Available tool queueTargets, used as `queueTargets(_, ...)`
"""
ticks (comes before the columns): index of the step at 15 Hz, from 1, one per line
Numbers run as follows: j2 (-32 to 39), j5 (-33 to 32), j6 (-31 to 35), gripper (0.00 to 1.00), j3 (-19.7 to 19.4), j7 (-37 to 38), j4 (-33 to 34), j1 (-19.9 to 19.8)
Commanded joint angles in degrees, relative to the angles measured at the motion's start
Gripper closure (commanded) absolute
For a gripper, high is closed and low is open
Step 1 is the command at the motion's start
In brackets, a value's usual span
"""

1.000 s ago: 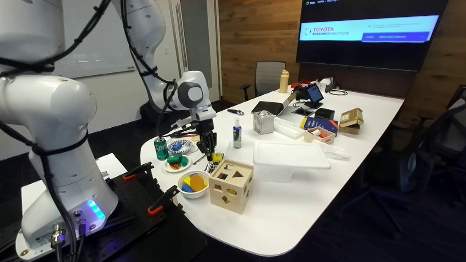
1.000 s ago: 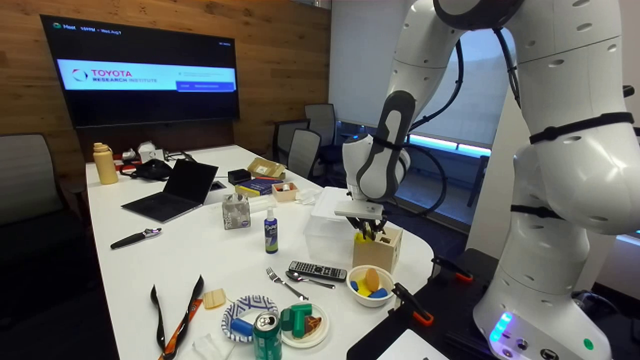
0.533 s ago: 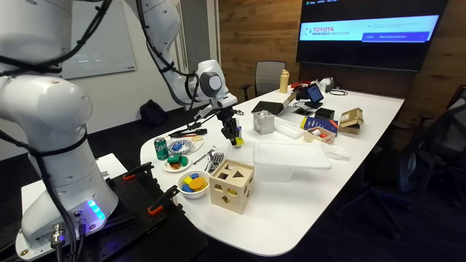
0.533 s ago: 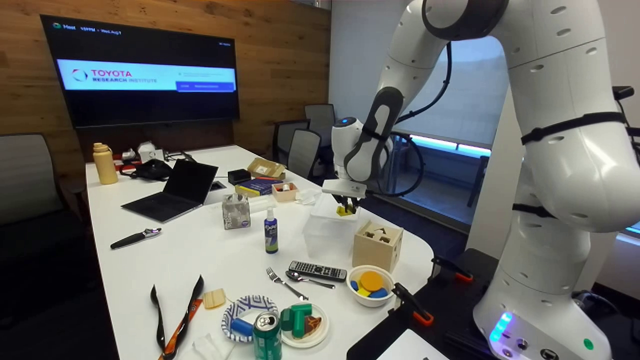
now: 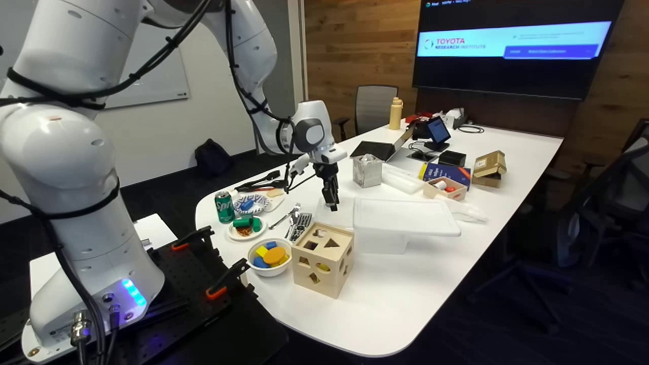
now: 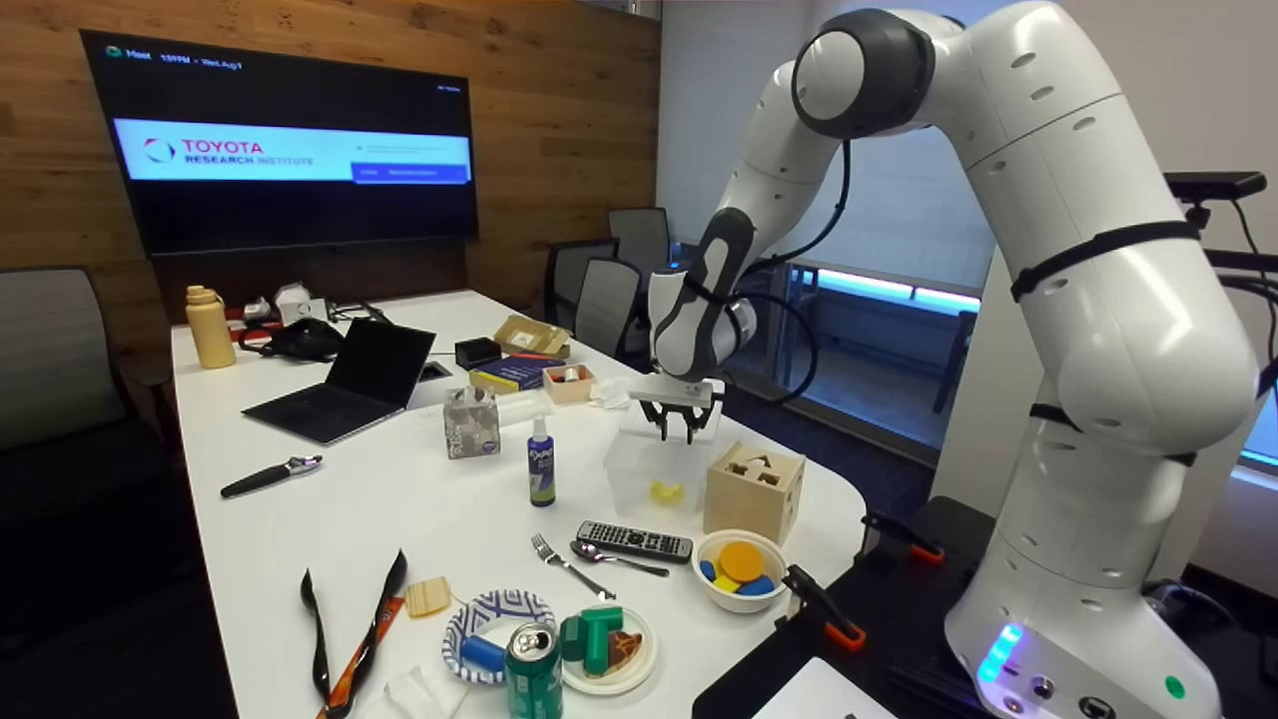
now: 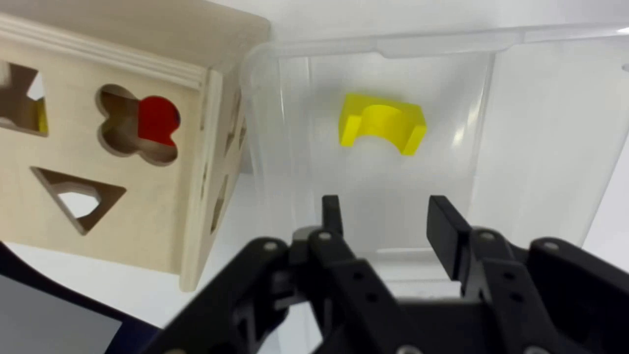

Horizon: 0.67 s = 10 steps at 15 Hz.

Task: Put one green block on the white plate then place one blue block in the black and white bowl and put one yellow block in the clear container.

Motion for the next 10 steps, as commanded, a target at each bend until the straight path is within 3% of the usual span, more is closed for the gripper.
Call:
queueTargets(1,0.40,3.86,1.84,0.19,0.25,-4.52,0.23,-0.45)
queueTargets(3,-1.68,4.98,1.78,0.03,-0.28,-5.30,-2.04,0.55)
queueTargets(4,-3.12,5.84,1.74,0.00,0.67,-6.60,-3.48,0.07)
queueTargets(10,-7.98,11.11,4.36,0.00,4.83,-14.21,-9.72,-2.21)
